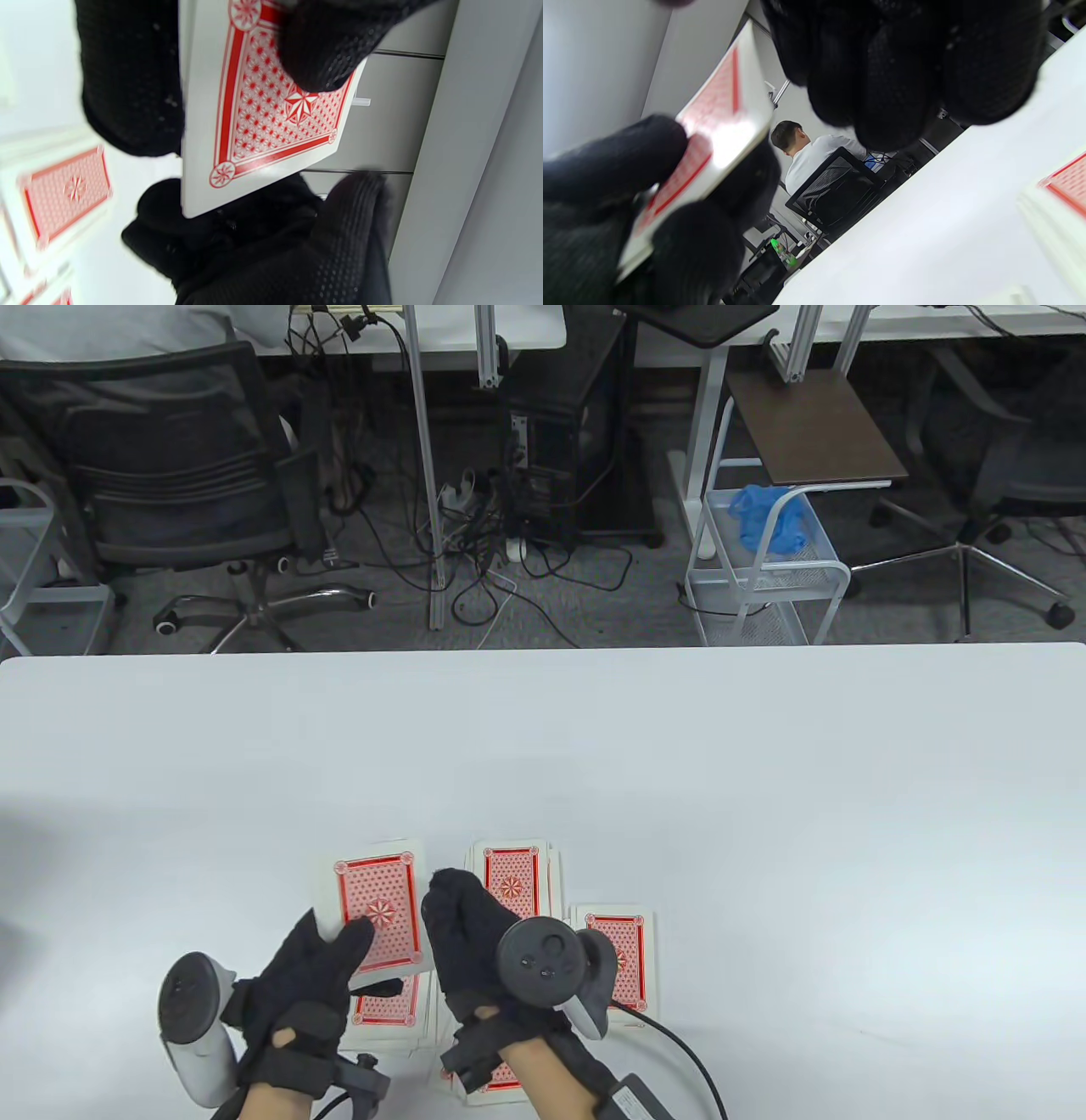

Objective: Four-player card dealing with fan arrangement

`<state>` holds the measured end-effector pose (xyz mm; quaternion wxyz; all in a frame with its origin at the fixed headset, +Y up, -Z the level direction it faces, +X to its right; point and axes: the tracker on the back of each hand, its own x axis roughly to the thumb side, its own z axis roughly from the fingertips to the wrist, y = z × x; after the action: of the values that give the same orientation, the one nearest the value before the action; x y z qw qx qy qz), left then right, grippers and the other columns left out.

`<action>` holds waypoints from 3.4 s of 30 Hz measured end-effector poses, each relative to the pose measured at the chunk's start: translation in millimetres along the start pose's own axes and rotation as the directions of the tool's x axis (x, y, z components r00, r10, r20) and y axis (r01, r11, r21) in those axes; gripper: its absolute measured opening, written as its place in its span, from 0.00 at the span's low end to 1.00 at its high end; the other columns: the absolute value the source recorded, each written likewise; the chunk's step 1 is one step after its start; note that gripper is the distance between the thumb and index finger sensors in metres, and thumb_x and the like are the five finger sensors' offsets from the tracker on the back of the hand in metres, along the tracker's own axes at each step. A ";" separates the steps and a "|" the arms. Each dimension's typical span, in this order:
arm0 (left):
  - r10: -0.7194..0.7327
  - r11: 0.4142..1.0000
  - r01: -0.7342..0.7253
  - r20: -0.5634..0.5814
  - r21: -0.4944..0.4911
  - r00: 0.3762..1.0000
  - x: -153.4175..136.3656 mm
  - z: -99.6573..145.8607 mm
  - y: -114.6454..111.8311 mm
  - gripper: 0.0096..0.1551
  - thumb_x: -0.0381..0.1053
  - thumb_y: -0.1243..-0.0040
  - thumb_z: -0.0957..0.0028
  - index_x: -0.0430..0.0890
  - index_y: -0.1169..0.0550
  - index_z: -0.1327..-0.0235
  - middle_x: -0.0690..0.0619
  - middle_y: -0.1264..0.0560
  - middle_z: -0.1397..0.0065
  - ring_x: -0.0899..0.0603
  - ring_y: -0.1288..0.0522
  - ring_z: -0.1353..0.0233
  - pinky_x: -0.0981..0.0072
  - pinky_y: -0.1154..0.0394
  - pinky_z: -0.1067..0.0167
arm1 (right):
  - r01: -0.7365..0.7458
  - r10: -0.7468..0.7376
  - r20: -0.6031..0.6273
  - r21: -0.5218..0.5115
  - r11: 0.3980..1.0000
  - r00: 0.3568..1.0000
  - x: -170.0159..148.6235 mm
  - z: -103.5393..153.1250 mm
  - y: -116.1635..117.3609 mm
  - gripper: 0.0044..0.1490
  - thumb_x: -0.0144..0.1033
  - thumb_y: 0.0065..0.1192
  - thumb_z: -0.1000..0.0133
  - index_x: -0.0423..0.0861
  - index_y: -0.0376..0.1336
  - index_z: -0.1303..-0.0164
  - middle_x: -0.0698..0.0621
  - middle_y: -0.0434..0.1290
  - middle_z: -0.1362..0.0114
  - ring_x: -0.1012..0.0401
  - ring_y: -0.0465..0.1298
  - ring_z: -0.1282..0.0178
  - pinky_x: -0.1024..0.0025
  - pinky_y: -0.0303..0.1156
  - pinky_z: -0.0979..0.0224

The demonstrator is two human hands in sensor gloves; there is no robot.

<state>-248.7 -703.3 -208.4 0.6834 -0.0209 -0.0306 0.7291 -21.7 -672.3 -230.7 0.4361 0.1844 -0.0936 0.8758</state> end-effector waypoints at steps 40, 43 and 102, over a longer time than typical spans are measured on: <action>0.068 0.992 -0.067 -0.004 0.107 0.998 3.1 6.1 22.7 0.26 0.51 0.32 0.44 0.47 0.21 0.33 0.51 0.12 0.36 0.40 0.08 0.44 0.55 0.09 0.56 | -0.597 0.707 -0.240 0.397 0.697 0.665 -95.7 -60.0 22.5 0.30 0.53 0.63 0.38 0.38 0.72 0.44 0.32 0.65 0.26 0.29 0.61 0.24 0.19 0.52 0.31; 0.078 0.990 -0.075 -0.019 0.118 0.997 2.4 7.5 17.3 0.26 0.52 0.31 0.45 0.48 0.21 0.34 0.53 0.11 0.37 0.41 0.07 0.46 0.57 0.08 0.58 | -0.267 0.291 -0.254 0.125 0.956 0.923 -64.4 -55.2 0.3 0.33 0.47 0.48 0.34 0.36 0.71 0.36 0.30 0.69 0.27 0.29 0.68 0.29 0.24 0.61 0.33; 0.179 0.979 -0.186 -0.076 -0.088 0.981 -15.1 0.5 -9.2 0.26 0.51 0.37 0.41 0.45 0.23 0.31 0.49 0.14 0.33 0.38 0.09 0.42 0.54 0.10 0.54 | -0.582 0.799 -0.267 0.567 0.583 0.540 -152.6 33.4 -54.7 0.29 0.53 0.65 0.38 0.36 0.74 0.53 0.33 0.67 0.28 0.29 0.62 0.25 0.20 0.54 0.29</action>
<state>-238.6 -717.9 -207.4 0.6125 -0.0806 -0.0402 0.7854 114.2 -761.4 -261.8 0.0017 -0.0140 0.1418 0.9898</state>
